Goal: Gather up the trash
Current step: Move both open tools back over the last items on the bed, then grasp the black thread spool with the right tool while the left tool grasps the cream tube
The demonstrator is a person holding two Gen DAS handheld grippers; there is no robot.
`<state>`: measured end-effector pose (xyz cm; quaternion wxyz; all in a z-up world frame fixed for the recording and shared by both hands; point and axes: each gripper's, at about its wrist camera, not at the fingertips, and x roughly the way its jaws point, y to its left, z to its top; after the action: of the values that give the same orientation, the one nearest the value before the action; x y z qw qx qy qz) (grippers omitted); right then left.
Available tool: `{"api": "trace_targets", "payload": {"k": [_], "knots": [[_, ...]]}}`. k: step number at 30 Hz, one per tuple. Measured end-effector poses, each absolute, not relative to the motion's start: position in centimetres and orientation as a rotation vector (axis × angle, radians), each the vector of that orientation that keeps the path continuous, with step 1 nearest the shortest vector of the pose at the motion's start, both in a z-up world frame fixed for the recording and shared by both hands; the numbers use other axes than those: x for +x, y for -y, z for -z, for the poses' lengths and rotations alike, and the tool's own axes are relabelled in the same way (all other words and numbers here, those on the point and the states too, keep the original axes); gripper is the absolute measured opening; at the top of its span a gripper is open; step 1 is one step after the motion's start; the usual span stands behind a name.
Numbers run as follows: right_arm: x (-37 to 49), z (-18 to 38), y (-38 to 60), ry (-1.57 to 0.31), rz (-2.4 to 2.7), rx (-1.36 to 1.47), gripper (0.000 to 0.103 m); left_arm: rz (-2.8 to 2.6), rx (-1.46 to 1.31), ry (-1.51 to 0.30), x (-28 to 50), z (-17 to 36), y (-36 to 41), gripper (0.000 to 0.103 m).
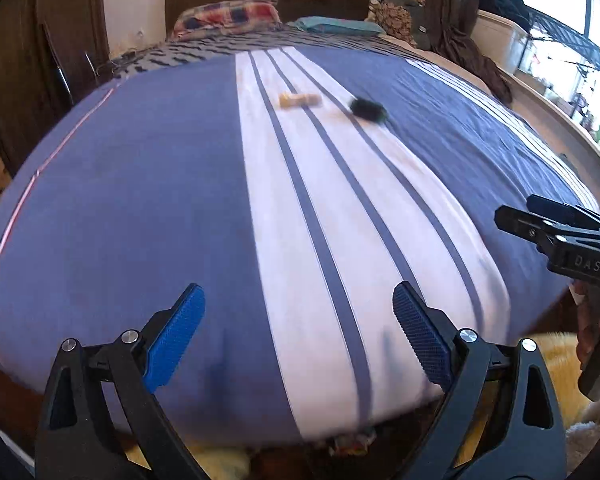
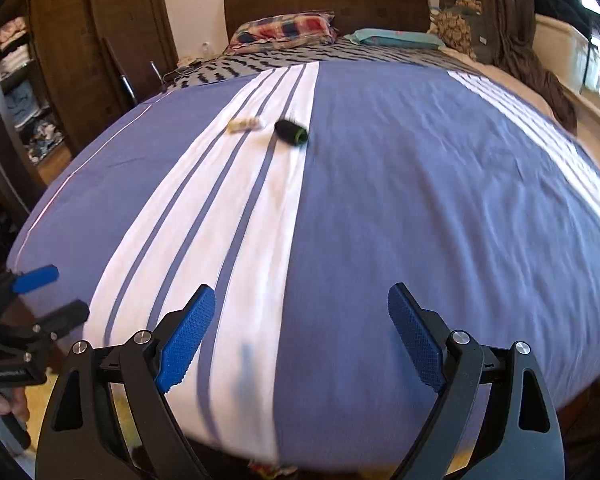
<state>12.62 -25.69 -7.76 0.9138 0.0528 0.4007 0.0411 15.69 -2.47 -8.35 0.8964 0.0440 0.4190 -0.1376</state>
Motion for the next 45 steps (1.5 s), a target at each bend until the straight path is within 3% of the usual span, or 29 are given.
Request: {"api": "trace_targets", "payload": {"k": [9, 14, 22, 24, 25, 26, 40, 45], "knots": [[23.7, 8.0, 24.9, -0.85, -0.09, 0.049, 0.087, 0.251, 0.05, -0.908, 26.4, 8.9, 3.1, 0.09], [29.1, 9.1, 24.5, -0.876, -0.102, 0.05, 0.07, 0.242, 0.044, -0.933, 30.9, 10.0, 3.9, 0.09], [34.7, 10.5, 23.3, -0.913, -0.102, 0.004, 0.053, 0.24, 0.033, -0.957, 36.5, 11.2, 4.9, 0.09], [35.4, 10.9, 23.3, -0.919, -0.107, 0.001, 0.044, 0.241, 0.032, -0.957, 37.6, 11.4, 5.3, 0.09], [35.7, 10.9, 23.3, -0.919, -0.116, 0.0, 0.03, 0.244, 0.032, -0.954, 38.2, 11.5, 5.6, 0.09], [35.7, 10.9, 23.2, -0.916, -0.118, -0.006, 0.027, 0.247, 0.033, -0.951, 38.9, 11.6, 5.9, 0.09], [36.1, 10.7, 27.9, -0.892, -0.05, 0.036, 0.027, 0.272, -0.001, -0.947, 46.1, 12.9, 10.4, 0.089], [36.0, 10.6, 27.9, -0.884, -0.054, 0.035, 0.027, 0.272, 0.018, -0.956, 47.2, 13.1, 11.2, 0.079]]}}
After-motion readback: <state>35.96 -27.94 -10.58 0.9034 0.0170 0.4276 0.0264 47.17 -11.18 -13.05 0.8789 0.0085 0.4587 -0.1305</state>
